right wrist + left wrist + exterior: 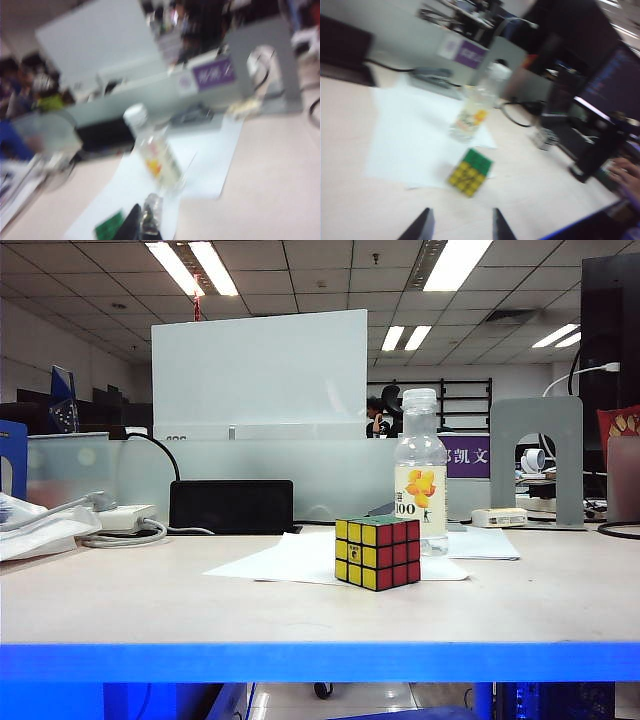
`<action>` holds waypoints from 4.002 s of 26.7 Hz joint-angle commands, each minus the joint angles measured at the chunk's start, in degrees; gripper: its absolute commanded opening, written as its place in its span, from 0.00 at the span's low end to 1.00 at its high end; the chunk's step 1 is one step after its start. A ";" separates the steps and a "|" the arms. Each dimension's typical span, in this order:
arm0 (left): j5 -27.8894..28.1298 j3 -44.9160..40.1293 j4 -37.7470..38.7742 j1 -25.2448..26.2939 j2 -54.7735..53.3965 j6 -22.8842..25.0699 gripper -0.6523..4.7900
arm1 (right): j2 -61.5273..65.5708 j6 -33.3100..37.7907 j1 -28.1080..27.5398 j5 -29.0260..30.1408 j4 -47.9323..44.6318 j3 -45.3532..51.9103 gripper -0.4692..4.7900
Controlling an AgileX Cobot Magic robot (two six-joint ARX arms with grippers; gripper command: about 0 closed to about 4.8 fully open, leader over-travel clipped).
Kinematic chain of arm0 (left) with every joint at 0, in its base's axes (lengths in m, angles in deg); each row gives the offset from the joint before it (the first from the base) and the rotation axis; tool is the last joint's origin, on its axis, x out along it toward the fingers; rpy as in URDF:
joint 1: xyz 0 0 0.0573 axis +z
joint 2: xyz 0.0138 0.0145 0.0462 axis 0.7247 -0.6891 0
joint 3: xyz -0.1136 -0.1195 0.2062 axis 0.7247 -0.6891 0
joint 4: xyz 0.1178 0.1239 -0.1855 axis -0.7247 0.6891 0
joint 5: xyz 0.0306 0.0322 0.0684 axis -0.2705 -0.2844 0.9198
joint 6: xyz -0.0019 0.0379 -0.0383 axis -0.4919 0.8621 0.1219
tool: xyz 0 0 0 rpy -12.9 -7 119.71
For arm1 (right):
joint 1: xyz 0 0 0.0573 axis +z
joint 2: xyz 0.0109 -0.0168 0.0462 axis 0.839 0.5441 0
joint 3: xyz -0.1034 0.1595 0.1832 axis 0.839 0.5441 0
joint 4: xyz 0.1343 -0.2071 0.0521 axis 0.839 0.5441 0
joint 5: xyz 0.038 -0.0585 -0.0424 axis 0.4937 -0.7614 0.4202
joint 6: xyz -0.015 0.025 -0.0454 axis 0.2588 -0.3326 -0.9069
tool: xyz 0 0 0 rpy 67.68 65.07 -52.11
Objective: Rotate the Rubik's Cube so that the bottom side is facing up.
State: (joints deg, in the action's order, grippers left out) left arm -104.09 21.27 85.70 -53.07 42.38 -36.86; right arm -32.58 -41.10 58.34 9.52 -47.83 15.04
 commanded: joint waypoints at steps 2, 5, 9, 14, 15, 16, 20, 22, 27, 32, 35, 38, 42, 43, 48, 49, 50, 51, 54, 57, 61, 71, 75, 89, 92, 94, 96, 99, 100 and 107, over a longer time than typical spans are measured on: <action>5.75 6.38 -2.99 -9.99 -7.39 4.28 0.39 | 8.09 -1.14 0.04 9.86 7.02 -8.44 0.09; 8.68 10.86 -2.21 -15.98 -14.82 5.18 0.39 | 14.99 -0.83 0.04 17.68 7.15 -14.38 0.09; 10.45 17.86 1.33 -21.49 -26.64 9.88 0.39 | 24.15 -0.94 0.07 26.51 13.55 -23.67 0.10; 7.82 28.30 14.16 -22.80 -39.82 14.45 0.39 | 33.83 -1.42 0.07 30.73 25.64 -33.09 0.63; 7.63 30.80 18.16 -22.80 -42.29 15.04 0.39 | 35.69 -2.54 0.09 30.75 28.41 -34.67 0.72; 7.78 32.79 21.29 -22.80 -44.02 15.54 0.39 | 36.85 -3.52 0.20 30.73 30.36 -35.65 0.72; 10.08 39.36 30.97 -22.80 -48.11 20.50 0.38 | 40.06 -4.37 0.77 30.53 34.73 -37.68 0.72; 13.20 41.38 32.68 -22.80 -48.41 21.81 0.35 | 41.66 -4.42 0.87 30.29 35.80 -37.88 0.72; 15.67 43.69 33.31 -22.77 -48.35 25.00 0.45 | 46.10 -7.91 1.57 26.45 34.32 -37.90 0.72; 15.65 43.76 33.62 -22.77 -48.48 24.33 0.62 | 52.06 -10.29 6.08 22.38 31.89 -37.90 0.72; 15.74 43.76 33.79 -22.77 -48.52 24.20 0.62 | 56.65 -13.05 10.51 20.22 28.96 -37.97 0.72; 16.50 43.76 34.86 -22.77 -48.54 24.15 0.62 | 61.29 -17.44 15.30 14.91 28.09 -39.41 0.75; 16.81 43.76 37.88 -22.77 -49.03 23.80 0.62 | 68.32 -22.53 20.72 9.14 30.01 -44.13 0.94; 17.14 43.76 38.62 -22.77 -49.03 23.80 0.62 | 70.05 -22.51 21.62 8.41 30.32 -45.53 0.94; 17.70 43.74 41.83 -22.77 -49.03 23.82 0.62 | 79.69 -24.83 24.13 4.61 33.88 -53.72 0.94; 18.32 43.74 42.36 -22.77 -49.00 23.85 0.62 | 81.68 -25.31 24.55 3.98 35.12 -55.45 0.94; 18.80 43.74 42.84 -22.77 -48.98 23.85 0.62 | 83.12 -25.77 24.65 3.58 36.06 -56.74 0.94; 19.41 43.74 43.41 -22.77 -49.00 23.85 0.62 | 84.87 -26.86 24.90 2.56 37.24 -58.12 0.94; 19.50 43.74 44.54 -22.77 -49.00 23.85 0.62 | 89.74 -30.23 25.90 -1.51 41.40 -61.22 0.94; 19.52 43.74 44.76 -22.77 -49.00 23.85 0.62 | 92.91 -30.82 25.92 -1.46 43.04 -61.77 0.94; 19.52 43.74 44.74 -22.77 -49.00 23.85 0.62 | 94.01 -30.93 25.99 1.03 39.98 -61.77 0.94; 19.52 43.74 44.85 -22.77 -49.22 23.82 0.62 | 98.09 -31.78 28.41 4.46 29.66 -61.79 0.94; 19.50 43.74 45.38 -22.77 -49.24 23.85 0.62 | 100.24 -35.91 29.38 -7.26 31.28 -61.86 1.00; 19.56 43.74 45.68 -22.77 -49.40 24.26 0.62 | 101.55 -35.17 29.90 -7.41 32.70 -66.14 1.00; 19.54 43.74 45.75 -22.77 -49.40 24.24 0.62 | 101.90 -34.91 29.90 -9.35 32.63 -66.10 1.00; 19.54 43.74 45.88 -22.77 -49.37 24.26 0.62 | 102.60 -34.34 29.81 -10.19 32.83 -66.07 1.00; 19.54 43.74 46.18 -22.77 -49.37 24.26 0.62 | 103.67 -34.29 29.83 -9.29 33.62 -66.07 1.00; 19.54 43.74 46.27 -22.77 -49.37 24.26 0.62 | 105.53 -33.86 29.94 -6.78 34.56 -66.07 1.00; 19.54 43.74 46.47 -22.77 -49.37 24.26 0.62 | 105.79 -33.79 30.03 -6.78 34.36 -66.07 1.00; 19.54 43.74 47.45 -22.77 -49.37 24.28 0.62 | 105.77 -32.48 30.21 -6.45 32.17 -66.10 0.98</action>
State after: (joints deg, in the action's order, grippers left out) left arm -84.50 64.78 133.26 -75.87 -7.10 -12.84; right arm 73.56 -73.86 88.41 2.44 -14.95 -50.74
